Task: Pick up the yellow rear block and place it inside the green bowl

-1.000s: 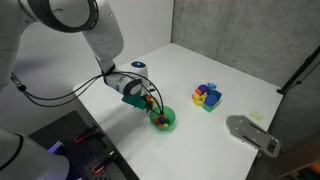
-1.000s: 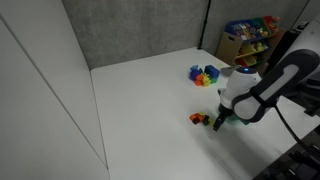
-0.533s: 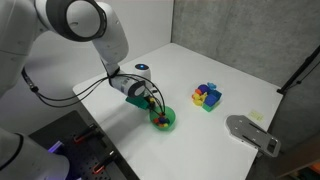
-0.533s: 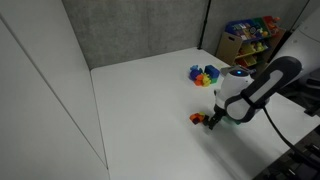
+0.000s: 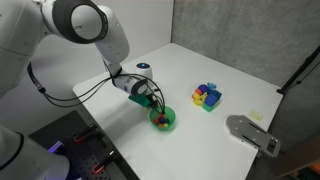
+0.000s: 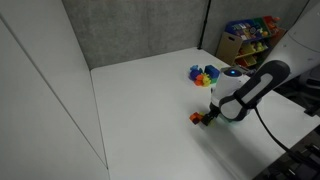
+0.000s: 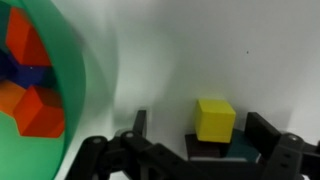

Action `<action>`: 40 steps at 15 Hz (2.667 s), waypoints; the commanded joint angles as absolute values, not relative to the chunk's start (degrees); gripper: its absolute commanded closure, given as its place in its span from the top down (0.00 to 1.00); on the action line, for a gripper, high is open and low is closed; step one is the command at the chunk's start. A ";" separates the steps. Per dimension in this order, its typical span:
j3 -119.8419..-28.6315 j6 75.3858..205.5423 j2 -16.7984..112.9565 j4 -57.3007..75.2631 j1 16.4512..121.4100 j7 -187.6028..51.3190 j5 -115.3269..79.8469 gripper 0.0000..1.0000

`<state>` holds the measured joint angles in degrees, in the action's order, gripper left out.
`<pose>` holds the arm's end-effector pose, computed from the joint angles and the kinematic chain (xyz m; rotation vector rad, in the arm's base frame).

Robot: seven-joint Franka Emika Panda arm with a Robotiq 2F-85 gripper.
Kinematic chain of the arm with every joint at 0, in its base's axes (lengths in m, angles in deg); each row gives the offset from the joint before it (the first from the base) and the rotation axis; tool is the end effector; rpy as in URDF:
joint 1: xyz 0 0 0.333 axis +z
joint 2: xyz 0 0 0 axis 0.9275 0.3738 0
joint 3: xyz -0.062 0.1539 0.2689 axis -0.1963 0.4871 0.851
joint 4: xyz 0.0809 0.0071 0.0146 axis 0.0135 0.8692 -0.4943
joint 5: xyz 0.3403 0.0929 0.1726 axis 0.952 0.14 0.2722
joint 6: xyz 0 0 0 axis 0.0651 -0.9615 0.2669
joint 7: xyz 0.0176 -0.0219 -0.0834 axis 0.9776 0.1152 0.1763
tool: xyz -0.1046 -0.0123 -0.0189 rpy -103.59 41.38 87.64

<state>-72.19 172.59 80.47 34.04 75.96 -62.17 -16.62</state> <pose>0.5487 0.0582 0.0192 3.0981 0.2654 0.0125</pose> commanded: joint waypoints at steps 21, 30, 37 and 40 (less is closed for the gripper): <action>-71.45 159.13 70.78 33.83 74.19 -67.06 -15.99 0.09; -70.92 153.33 59.13 38.91 66.37 -64.40 -13.79 0.09; -73.46 154.10 56.63 43.65 62.76 -63.85 -14.54 0.10; -73.88 154.02 57.59 44.21 62.16 -63.59 -14.18 0.45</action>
